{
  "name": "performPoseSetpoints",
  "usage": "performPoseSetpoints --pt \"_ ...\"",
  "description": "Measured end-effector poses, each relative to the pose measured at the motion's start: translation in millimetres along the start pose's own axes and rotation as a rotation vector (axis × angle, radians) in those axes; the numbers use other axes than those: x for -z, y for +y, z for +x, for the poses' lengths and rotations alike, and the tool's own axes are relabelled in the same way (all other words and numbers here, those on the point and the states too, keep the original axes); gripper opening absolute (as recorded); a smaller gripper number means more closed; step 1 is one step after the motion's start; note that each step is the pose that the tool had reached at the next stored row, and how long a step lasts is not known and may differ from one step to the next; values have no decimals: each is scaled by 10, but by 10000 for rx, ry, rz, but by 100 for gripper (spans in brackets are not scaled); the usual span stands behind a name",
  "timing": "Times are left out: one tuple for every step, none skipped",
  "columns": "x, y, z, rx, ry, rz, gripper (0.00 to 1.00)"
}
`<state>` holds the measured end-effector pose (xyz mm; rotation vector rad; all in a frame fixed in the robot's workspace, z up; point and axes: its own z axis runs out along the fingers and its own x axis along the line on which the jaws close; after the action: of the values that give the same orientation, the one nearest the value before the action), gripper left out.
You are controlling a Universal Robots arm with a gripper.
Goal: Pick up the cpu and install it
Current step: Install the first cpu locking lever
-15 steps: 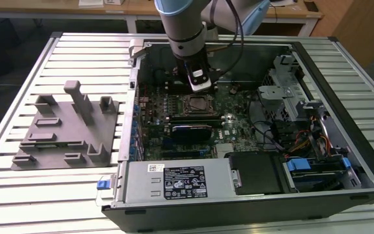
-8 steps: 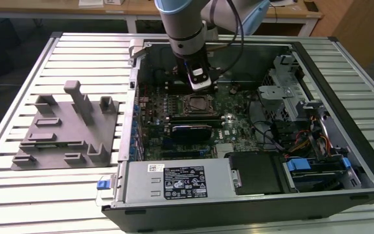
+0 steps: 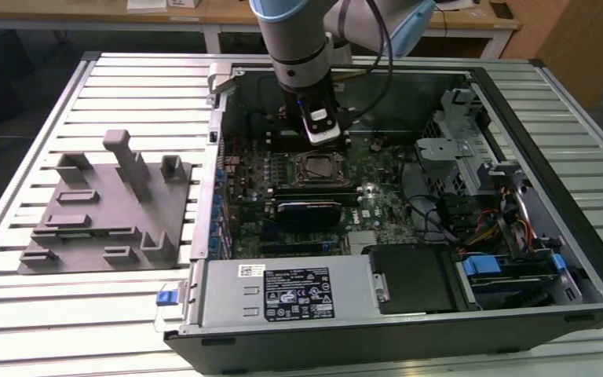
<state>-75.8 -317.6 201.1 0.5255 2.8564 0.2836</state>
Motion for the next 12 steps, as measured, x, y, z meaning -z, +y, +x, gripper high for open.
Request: performPoseSetpoints --pt "-3 1 2 1 -2 4 11" --pt "-7 1 3 6 -7 24 11" --pt "-11 1 4 14 -17 53 11" --pt "-16 0 4 21 -26 74 11" --pt "-20 -2 5 27 -34 96 11" --pt "-26 -3 6 33 -42 118 11" --pt "-32 -4 7 37 -47 134 11" --pt "-38 -5 8 38 -47 134 11" --pt "-41 -5 9 37 -48 134 11" --pt "-43 -4 11 37 -48 136 11" --pt "-45 -2 12 37 -48 136 11" --pt "-46 -1 13 37 -48 135 11"
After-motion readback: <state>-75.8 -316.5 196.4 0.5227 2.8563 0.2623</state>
